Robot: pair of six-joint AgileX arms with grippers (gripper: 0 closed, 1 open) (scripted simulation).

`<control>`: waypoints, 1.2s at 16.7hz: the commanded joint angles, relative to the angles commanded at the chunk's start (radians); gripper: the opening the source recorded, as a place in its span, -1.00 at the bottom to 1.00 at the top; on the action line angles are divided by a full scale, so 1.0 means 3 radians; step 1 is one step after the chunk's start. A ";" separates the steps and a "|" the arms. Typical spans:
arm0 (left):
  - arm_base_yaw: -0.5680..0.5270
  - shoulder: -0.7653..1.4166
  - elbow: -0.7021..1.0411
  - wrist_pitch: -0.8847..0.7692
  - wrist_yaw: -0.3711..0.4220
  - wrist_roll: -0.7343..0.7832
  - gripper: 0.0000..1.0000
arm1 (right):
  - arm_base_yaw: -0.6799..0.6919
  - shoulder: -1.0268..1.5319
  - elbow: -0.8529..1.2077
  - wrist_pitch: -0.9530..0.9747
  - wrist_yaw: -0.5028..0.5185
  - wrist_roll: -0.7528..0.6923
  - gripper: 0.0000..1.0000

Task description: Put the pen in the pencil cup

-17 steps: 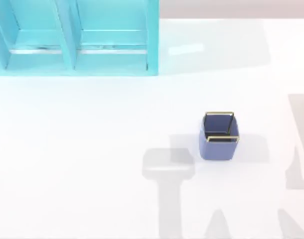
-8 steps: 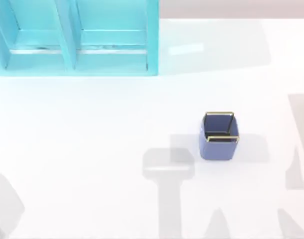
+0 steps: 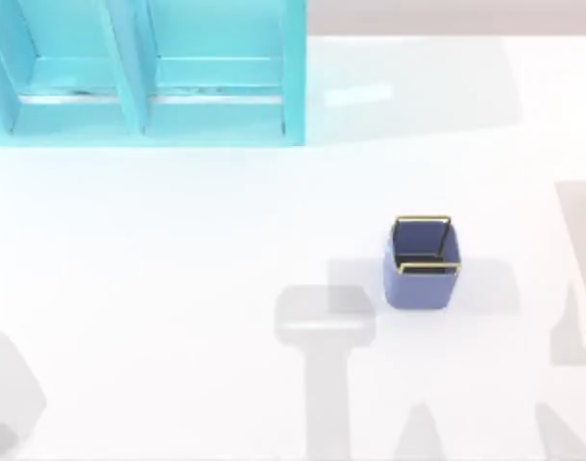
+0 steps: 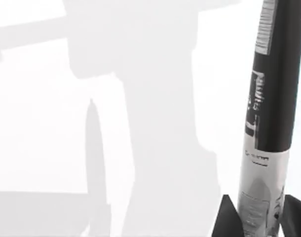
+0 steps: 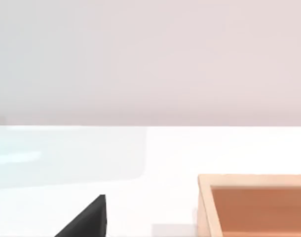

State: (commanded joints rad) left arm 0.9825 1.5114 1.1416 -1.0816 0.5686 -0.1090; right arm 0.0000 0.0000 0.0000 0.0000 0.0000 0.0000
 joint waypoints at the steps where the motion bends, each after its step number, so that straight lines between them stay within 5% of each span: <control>1: -0.0130 0.0040 0.0023 0.0072 -0.0104 -0.0011 -1.00 | 0.0000 0.0000 0.0000 0.0000 0.0000 0.0000 1.00; 5: -0.0953 0.0334 0.0148 0.0470 -0.0779 -0.0077 -1.00 | 0.0000 0.0000 0.0000 0.0000 0.0000 0.0000 1.00; 9: -0.2126 0.0842 0.0305 0.0933 -0.1787 -0.0186 -1.00 | 0.0000 0.0000 0.0000 0.0000 0.0000 0.0000 1.00; 20: -0.5744 0.2452 0.1315 0.2373 -0.5448 -0.0789 -1.00 | 0.0000 0.0000 0.0000 0.0000 0.0000 0.0000 1.00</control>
State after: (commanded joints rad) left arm -0.7407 2.2470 1.5361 -0.3698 -1.0657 -0.3456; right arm 0.0000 0.0000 0.0000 0.0000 0.0000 0.0000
